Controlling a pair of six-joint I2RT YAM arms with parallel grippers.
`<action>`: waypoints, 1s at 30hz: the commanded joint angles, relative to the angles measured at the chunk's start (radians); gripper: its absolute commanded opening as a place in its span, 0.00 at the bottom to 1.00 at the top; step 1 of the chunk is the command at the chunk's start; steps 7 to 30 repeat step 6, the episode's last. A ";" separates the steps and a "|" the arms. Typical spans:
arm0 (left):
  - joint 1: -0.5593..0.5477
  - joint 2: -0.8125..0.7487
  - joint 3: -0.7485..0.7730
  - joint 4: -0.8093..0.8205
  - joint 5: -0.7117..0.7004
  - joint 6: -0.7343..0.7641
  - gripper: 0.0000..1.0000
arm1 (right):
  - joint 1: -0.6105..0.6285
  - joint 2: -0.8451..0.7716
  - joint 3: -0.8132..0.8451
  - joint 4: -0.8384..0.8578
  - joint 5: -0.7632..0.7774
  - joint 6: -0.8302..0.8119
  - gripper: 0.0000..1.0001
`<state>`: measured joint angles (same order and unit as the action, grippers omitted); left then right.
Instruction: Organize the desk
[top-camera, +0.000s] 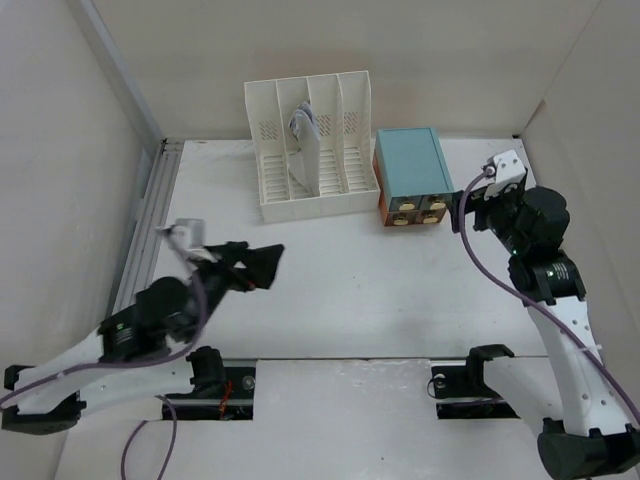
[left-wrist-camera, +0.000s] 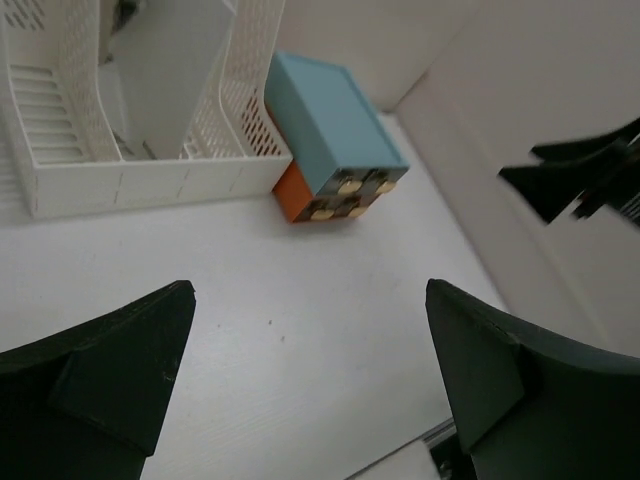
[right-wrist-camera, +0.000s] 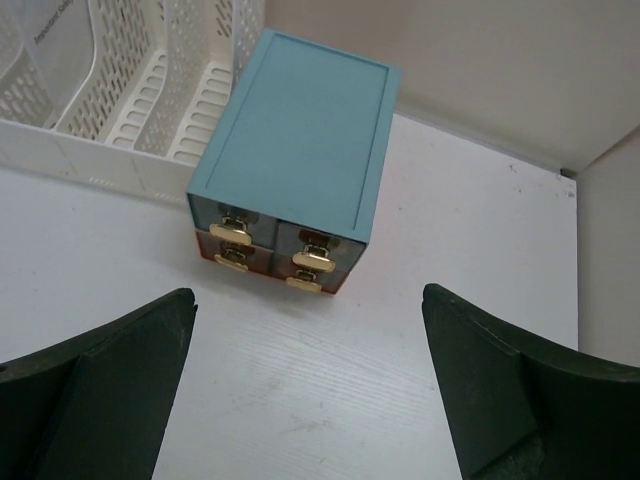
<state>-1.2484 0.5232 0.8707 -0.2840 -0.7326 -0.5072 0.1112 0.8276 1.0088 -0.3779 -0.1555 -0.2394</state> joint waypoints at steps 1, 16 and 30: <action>0.000 -0.146 -0.018 -0.087 -0.037 0.024 1.00 | -0.005 -0.045 -0.019 0.089 0.054 0.060 1.00; 0.000 -0.146 0.005 -0.198 -0.088 0.001 1.00 | -0.005 -0.054 -0.023 0.085 0.028 0.069 1.00; 0.000 -0.146 0.005 -0.198 -0.088 0.001 1.00 | -0.005 -0.054 -0.023 0.085 0.028 0.069 1.00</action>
